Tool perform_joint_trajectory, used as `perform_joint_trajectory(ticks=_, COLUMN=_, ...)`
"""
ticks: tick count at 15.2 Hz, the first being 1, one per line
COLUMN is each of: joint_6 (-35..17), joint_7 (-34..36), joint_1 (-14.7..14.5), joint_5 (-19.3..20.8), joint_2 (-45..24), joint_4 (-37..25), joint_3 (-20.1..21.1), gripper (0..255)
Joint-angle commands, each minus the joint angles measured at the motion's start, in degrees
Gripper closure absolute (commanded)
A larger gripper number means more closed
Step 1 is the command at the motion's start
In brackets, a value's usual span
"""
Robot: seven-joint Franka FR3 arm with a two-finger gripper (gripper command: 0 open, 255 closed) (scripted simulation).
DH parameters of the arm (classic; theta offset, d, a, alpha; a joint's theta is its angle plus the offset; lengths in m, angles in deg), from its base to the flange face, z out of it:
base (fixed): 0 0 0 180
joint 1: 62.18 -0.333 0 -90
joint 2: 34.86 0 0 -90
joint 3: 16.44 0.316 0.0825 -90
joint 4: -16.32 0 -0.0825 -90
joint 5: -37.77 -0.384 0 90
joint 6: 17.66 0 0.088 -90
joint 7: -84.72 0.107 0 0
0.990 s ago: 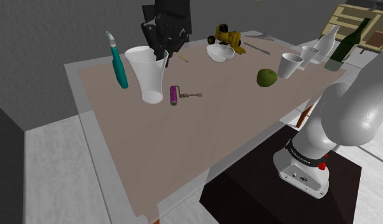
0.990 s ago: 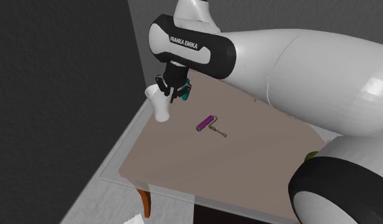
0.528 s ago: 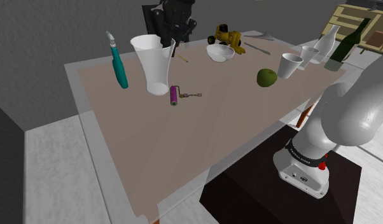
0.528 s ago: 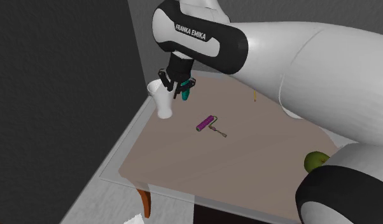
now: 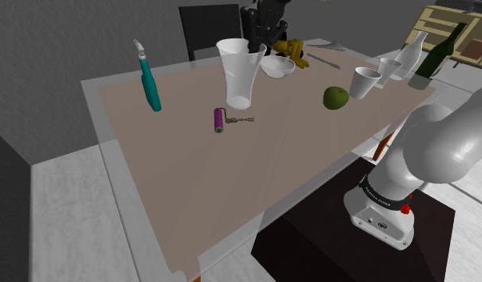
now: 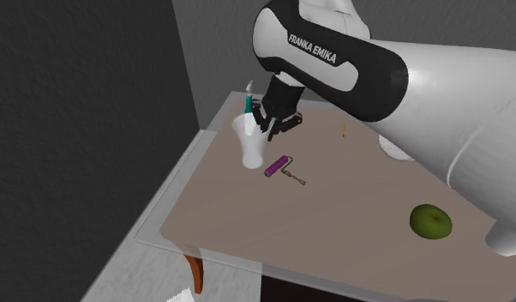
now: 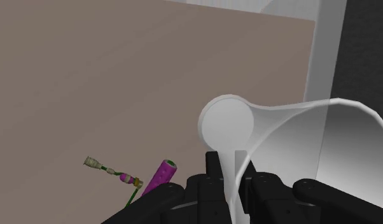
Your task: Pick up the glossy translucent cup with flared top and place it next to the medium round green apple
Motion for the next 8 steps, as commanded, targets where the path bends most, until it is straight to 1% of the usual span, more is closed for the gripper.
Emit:
perform_joint_trajectory(ticks=1, joint_6=1.02, joint_7=-2.35, joint_1=0.53, joint_5=0.04, joint_2=3.18, joint_4=2.90, joint_3=-1.90, gripper=255)
perform_joint_trajectory(ticks=8, joint_6=5.87, joint_7=-10.06, joint_1=2.86, joint_5=2.57, joint_2=12.30, joint_4=9.64, joint_3=-9.10, gripper=255)
